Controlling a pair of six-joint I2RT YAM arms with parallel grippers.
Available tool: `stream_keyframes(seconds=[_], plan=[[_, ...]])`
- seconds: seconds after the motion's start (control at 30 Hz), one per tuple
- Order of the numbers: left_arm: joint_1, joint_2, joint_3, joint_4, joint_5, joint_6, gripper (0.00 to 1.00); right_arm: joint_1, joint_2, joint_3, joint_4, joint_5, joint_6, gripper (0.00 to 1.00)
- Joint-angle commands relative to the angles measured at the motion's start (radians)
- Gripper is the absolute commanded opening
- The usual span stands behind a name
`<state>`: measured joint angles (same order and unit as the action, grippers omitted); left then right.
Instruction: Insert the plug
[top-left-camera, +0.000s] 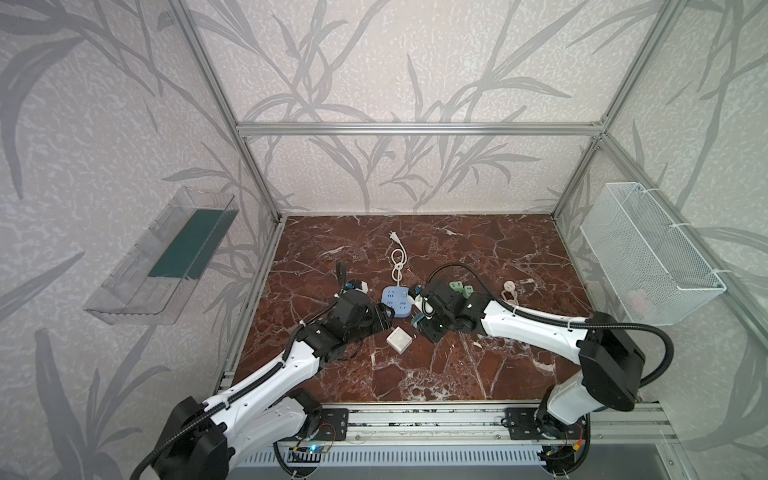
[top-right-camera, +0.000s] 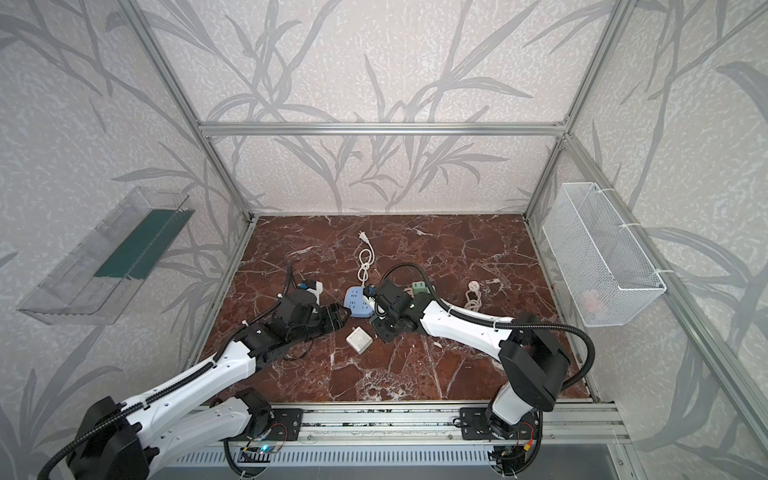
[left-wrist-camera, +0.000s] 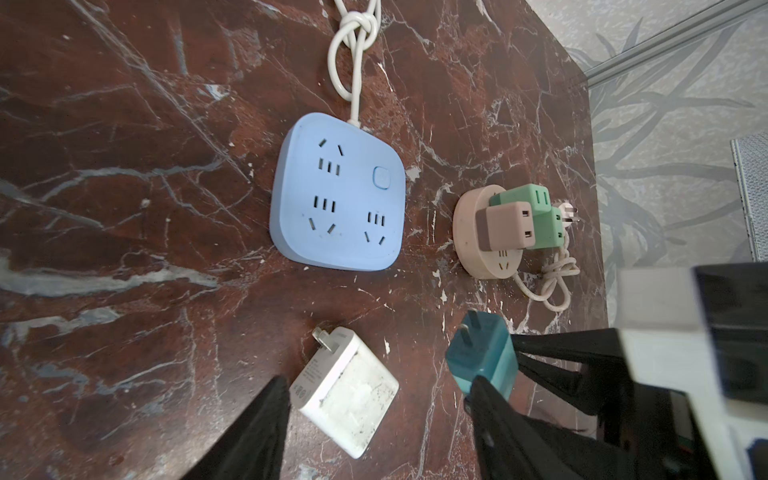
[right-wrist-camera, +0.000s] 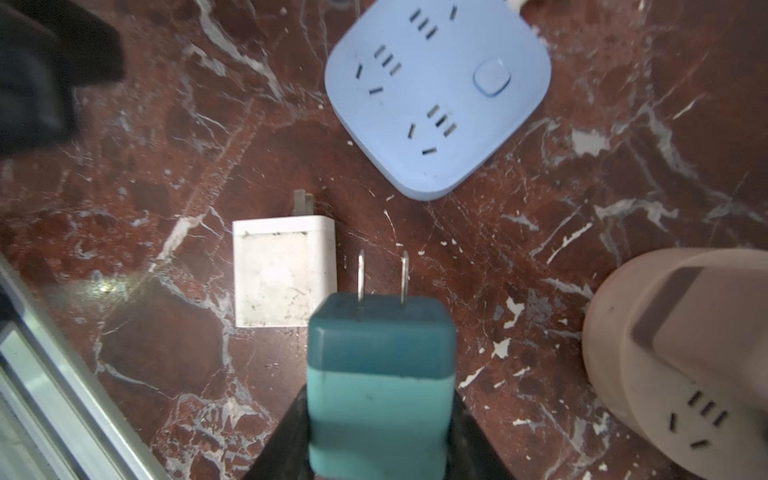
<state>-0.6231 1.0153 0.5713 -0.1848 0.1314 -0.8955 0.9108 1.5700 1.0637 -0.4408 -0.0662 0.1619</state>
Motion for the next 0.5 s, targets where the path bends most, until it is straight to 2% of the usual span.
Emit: stream_keyframes(seconds=[0.0, 0.47], plan=[[-0.006, 0.024, 0.007, 0.099, 0.089, -0.032, 0.68, 0.004, -0.047, 0.033, -0.033, -0.043, -0.023, 0.0], [-0.007, 0.107, -0.097, 0.522, 0.304, -0.238, 0.67, 0.005, -0.098, 0.06, 0.001, -0.047, -0.039, 0.0]])
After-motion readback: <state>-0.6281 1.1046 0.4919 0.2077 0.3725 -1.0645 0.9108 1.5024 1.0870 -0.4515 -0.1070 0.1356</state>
